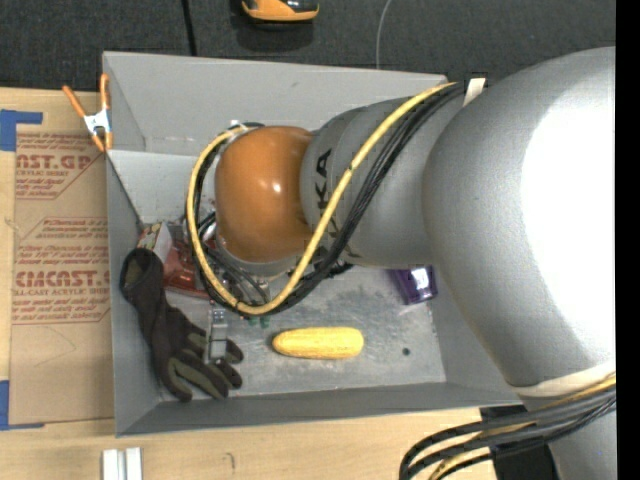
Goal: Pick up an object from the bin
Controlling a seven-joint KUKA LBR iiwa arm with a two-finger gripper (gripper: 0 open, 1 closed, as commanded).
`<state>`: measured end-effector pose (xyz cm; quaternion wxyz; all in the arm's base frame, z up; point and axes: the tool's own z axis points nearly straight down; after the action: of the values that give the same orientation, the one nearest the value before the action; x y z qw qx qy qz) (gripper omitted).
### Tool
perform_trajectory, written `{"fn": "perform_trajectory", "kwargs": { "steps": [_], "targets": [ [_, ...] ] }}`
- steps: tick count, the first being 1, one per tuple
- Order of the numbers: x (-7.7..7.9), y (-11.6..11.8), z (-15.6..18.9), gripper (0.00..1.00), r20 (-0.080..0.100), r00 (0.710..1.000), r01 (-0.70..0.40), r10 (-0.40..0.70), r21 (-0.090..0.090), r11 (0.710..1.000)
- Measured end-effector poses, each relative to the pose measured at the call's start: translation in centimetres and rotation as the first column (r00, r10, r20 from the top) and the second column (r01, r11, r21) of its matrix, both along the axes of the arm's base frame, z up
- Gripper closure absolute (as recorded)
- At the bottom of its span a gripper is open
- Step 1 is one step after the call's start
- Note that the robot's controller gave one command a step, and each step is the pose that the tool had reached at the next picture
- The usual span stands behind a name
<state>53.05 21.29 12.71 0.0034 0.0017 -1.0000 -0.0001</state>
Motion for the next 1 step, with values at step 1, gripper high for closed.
{"fn": "perform_trajectory", "kwargs": {
  "steps": [1],
  "targets": [
    [0.19, -0.09, 0.47, 0.00, 0.007, 1.000, 0.002, -0.002, 0.002, 1.000]
  ]
}}
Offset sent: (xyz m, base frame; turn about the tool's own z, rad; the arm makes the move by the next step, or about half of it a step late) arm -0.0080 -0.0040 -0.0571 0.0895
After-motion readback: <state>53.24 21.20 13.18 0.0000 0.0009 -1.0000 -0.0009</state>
